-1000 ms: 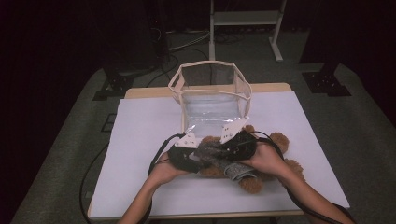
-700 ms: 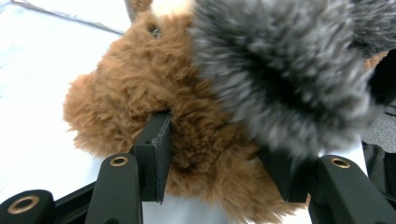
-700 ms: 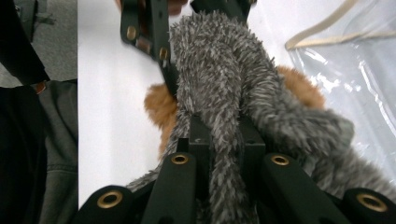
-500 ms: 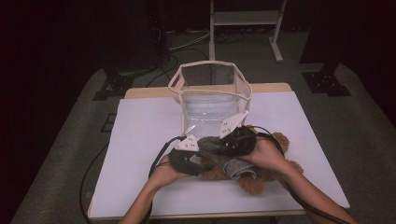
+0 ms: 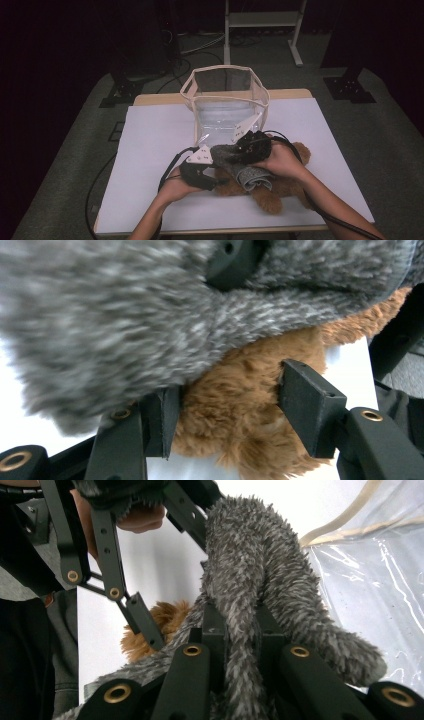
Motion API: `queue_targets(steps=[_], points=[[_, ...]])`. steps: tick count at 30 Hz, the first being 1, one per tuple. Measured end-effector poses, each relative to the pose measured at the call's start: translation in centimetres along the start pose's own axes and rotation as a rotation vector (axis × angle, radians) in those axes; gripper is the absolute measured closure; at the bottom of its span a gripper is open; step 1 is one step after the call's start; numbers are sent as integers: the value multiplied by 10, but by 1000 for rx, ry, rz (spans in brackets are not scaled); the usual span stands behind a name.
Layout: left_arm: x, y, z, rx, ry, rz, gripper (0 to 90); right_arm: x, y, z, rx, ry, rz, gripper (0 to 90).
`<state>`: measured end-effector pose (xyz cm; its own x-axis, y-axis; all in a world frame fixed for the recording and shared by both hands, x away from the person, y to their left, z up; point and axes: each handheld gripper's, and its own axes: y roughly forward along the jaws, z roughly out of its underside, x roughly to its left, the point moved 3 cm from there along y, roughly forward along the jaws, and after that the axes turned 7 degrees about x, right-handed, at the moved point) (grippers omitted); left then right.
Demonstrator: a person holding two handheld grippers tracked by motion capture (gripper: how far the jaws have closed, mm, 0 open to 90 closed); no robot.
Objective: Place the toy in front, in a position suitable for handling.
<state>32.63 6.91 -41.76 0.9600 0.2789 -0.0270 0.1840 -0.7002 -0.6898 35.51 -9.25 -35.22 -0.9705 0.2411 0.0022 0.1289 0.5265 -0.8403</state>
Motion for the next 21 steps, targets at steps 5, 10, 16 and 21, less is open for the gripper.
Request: queue_targets(steps=[5,10,16,21], points=[[-6,3,2,15,18,18,429,-10,-10,-2,-27,13,34,797],[-4,-3,1,3,27,0,427,-24,-12,9,-2,55,50,797],[-6,-1,-2,-9,23,10,419,-10,-6,14,-20,34,-58,797],[-9,-1,-1,23,42,14,431,-14,-8,19,-13,59,-48,796]])
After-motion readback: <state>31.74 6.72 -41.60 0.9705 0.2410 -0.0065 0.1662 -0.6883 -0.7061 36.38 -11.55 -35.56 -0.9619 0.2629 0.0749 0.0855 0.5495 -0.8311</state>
